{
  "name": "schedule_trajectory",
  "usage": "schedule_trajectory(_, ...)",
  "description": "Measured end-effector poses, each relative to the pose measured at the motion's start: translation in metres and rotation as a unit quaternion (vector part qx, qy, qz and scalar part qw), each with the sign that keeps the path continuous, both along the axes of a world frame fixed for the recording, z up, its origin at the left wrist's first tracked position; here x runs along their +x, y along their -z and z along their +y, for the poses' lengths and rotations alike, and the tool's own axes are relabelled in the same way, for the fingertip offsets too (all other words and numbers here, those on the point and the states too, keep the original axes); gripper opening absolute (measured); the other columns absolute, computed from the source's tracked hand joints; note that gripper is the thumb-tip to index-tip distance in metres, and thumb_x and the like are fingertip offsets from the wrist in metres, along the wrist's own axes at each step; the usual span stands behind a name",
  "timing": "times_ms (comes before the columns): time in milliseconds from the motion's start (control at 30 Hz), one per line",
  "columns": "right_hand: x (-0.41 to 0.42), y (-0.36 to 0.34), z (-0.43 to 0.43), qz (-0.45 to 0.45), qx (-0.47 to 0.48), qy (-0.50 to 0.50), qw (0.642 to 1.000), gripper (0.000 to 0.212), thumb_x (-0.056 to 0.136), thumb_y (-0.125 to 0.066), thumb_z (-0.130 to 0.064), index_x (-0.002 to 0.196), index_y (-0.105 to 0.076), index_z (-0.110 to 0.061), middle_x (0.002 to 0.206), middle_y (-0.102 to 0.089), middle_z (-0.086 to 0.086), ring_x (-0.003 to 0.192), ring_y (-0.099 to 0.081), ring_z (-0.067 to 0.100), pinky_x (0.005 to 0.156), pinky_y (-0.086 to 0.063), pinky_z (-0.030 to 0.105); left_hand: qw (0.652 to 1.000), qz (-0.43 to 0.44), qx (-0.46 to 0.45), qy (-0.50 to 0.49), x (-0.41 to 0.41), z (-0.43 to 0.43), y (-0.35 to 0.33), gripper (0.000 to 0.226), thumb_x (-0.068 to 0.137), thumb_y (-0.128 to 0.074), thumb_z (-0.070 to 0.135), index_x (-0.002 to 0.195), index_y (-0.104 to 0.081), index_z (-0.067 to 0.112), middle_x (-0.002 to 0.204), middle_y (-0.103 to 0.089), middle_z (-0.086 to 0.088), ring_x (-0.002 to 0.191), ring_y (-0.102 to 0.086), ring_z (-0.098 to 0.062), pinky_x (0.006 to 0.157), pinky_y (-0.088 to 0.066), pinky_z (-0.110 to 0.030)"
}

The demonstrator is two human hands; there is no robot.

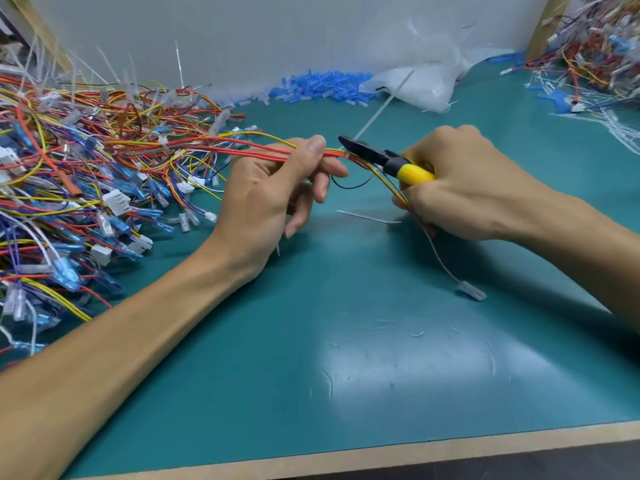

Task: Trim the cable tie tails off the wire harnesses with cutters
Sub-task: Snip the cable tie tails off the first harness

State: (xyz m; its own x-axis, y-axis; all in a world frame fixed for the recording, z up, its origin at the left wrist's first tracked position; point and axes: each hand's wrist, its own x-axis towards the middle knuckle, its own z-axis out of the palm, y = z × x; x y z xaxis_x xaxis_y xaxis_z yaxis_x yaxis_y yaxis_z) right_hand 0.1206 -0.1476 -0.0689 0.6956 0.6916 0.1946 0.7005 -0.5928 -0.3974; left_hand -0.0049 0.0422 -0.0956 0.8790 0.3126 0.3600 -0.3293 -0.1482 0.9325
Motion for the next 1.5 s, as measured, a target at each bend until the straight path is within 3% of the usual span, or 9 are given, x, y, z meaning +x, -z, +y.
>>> schedule_trajectory(200,0.002,-0.005,-0.006,0.083,-0.008,-0.039,0.996,0.012,0.082,-0.071,-0.019,0.070,-0.071,-0.018,0.054,-0.063,0.008,0.044,-0.041,0.018,0.049,-0.036,0.032,0.999,-0.026,0.039,-0.022,-0.001,-0.001,0.000,0.038,0.110,-0.048,0.017,0.086,-0.075,0.007,0.064,-0.059,0.000,0.032,-0.032,-0.023,0.036,-0.024,-0.020)
schedule_trajectory(400,-0.001,-0.003,-0.007,-0.037,-0.027,-0.052,0.998,0.006,0.076,-0.060,-0.014,0.075,-0.054,-0.013,0.063,-0.058,0.016,0.060,-0.054,0.040,0.052,-0.045,0.039,0.998,-0.018,0.046,-0.033,-0.001,-0.003,0.001,0.037,0.110,-0.049,0.015,0.085,-0.075,0.005,0.063,-0.061,-0.003,0.032,-0.032,-0.025,0.035,-0.023,-0.021)
schedule_trajectory(533,0.001,-0.003,-0.009,-0.066,-0.026,-0.064,0.995,0.012,0.078,-0.059,-0.016,0.073,-0.049,-0.013,0.062,-0.050,0.018,0.061,-0.048,0.042,0.051,-0.040,0.039,0.998,-0.021,0.051,-0.044,-0.002,-0.003,0.000,0.037,0.110,-0.049,0.015,0.085,-0.075,0.005,0.065,-0.062,-0.006,0.031,-0.032,-0.024,0.036,-0.024,-0.023)
schedule_trajectory(667,-0.001,-0.005,-0.010,-0.093,-0.022,-0.092,0.991,0.012,0.069,-0.047,-0.026,0.070,-0.044,-0.014,0.057,-0.044,0.017,0.060,-0.042,0.042,0.048,-0.041,0.043,0.997,-0.023,0.051,-0.051,-0.002,-0.005,0.000,0.036,0.110,-0.049,0.014,0.085,-0.074,0.006,0.064,-0.063,-0.004,0.030,-0.033,-0.021,0.036,-0.024,-0.023)
schedule_trajectory(900,-0.001,0.002,-0.007,-0.054,-0.016,-0.098,0.994,0.012,0.077,-0.054,-0.008,0.070,-0.045,-0.011,0.057,-0.037,0.017,0.059,-0.027,0.031,0.049,-0.031,0.036,0.997,-0.025,0.058,-0.050,-0.002,-0.006,0.001,0.036,0.110,-0.048,0.012,0.085,-0.073,0.004,0.064,-0.063,-0.003,0.030,-0.033,-0.019,0.037,-0.026,-0.020)
schedule_trajectory(1100,0.000,0.006,-0.006,-0.066,-0.025,-0.120,0.990,0.020,0.084,-0.056,-0.011,0.071,-0.043,-0.018,0.053,-0.039,0.009,0.054,-0.036,0.033,0.048,-0.034,0.037,0.997,-0.020,0.060,-0.049,-0.003,-0.004,0.002,0.036,0.110,-0.048,0.012,0.085,-0.072,0.001,0.065,-0.066,-0.002,0.030,-0.033,-0.019,0.040,-0.027,-0.018)
schedule_trajectory(1267,-0.001,0.009,-0.007,-0.090,-0.040,-0.129,0.987,0.013,0.090,-0.056,-0.019,0.083,-0.045,-0.021,0.061,-0.047,0.008,0.054,-0.046,0.032,0.047,-0.034,0.036,0.998,-0.022,0.044,-0.044,-0.002,-0.001,0.001,0.037,0.110,-0.047,0.012,0.083,-0.071,0.003,0.066,-0.067,-0.003,0.030,-0.033,-0.018,0.039,-0.025,-0.018)
schedule_trajectory(1500,-0.007,0.011,-0.006,-0.130,-0.052,-0.138,0.980,0.022,0.093,-0.056,-0.024,0.092,-0.034,-0.019,0.077,-0.047,0.009,0.067,-0.050,0.039,0.060,-0.046,0.049,0.999,-0.037,0.020,-0.029,-0.002,-0.001,0.001,0.040,0.109,-0.046,0.009,0.078,-0.071,0.013,0.066,-0.068,-0.003,0.029,-0.034,-0.014,0.038,-0.024,-0.018)
